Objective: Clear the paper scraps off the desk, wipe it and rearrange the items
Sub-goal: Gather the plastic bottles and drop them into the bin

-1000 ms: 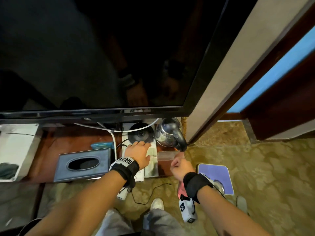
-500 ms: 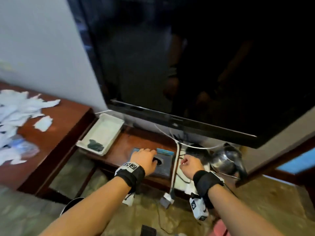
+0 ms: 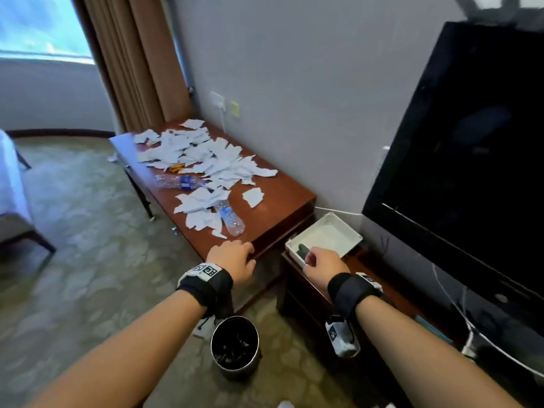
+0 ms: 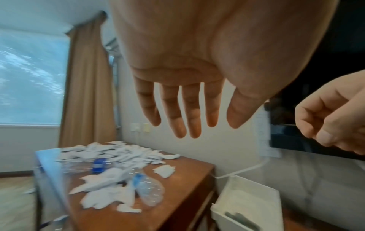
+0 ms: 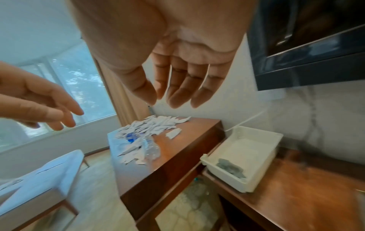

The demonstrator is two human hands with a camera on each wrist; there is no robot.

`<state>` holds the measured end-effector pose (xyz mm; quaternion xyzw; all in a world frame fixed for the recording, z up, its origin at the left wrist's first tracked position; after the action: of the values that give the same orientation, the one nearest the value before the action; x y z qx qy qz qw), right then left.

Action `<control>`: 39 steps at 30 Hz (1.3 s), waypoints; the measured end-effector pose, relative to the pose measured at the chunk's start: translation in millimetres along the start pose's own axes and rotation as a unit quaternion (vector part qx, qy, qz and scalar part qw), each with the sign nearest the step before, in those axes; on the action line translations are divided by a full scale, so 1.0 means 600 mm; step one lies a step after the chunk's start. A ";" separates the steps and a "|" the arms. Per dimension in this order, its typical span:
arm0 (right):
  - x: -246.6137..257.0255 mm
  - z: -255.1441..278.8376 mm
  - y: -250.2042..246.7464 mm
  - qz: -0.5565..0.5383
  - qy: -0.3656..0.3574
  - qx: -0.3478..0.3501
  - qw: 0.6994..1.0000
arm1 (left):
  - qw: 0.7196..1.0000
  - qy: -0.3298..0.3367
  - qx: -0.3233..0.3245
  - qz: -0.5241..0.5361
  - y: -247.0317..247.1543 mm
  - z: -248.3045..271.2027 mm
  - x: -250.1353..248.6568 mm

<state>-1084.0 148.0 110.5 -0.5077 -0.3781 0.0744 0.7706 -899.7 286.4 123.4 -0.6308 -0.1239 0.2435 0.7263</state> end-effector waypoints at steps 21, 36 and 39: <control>0.553 -0.340 0.290 0.044 -0.268 0.226 0.936 | 0.952 -0.296 -0.041 0.070 -0.067 -0.037 0.532; 0.778 -0.576 0.366 -0.004 -0.137 0.121 0.983 | 0.986 -0.156 -0.001 0.060 -0.150 -0.290 0.876; 0.785 -0.630 0.351 -0.004 -0.115 0.100 0.988 | 0.992 -0.114 0.001 0.056 -0.166 -0.367 0.891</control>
<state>-447.7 208.0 97.8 -0.4149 -0.4565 0.1668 0.7692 -317.8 362.0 114.4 -0.6045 -0.1699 0.3540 0.6931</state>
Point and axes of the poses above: each hand's wrist, its own z-axis away from the middle knuckle, its own y-axis out of the palm, x = y × z, the point moved 4 cm from there along -z, towards the middle knuckle, and after that the axes turned 4 degrees about -y, right-handed, at the moved point
